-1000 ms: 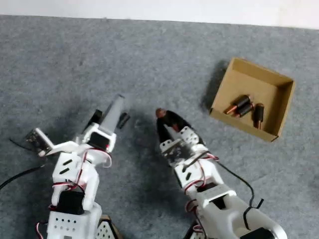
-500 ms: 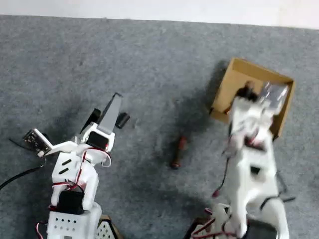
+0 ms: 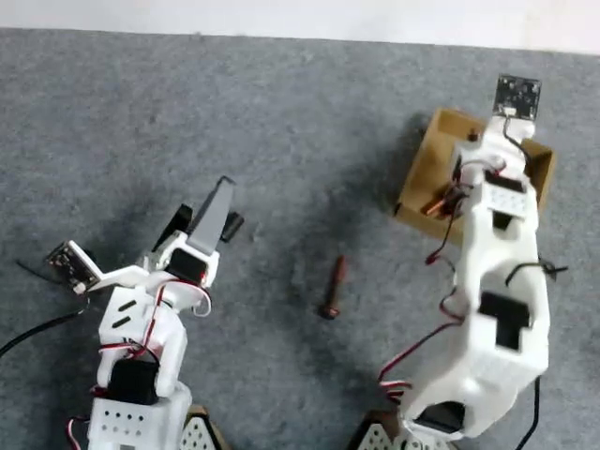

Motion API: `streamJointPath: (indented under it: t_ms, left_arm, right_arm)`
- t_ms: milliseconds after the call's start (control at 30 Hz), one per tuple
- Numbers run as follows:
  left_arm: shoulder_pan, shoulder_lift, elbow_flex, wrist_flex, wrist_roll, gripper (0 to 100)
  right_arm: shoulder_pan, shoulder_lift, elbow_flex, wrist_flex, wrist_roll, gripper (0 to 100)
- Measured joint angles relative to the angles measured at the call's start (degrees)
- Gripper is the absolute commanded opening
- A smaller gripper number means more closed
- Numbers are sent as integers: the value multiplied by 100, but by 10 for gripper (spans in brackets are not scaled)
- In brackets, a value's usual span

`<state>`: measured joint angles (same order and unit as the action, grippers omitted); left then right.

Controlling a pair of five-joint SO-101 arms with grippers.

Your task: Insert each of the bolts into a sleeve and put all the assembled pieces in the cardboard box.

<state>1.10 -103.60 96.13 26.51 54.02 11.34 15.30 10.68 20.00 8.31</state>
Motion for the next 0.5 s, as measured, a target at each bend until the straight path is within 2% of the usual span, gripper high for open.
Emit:
streamJointPath:
  t_ms: [233, 500]
  left_arm:
    - [0, 0, 0, 0, -62, 361]
    - [0, 0, 0, 0, -70, 361]
  right_arm:
    - [79, 967, -1213, 1266, 325, 221]
    - [88, 958, -1697, 2312, 352, 228]
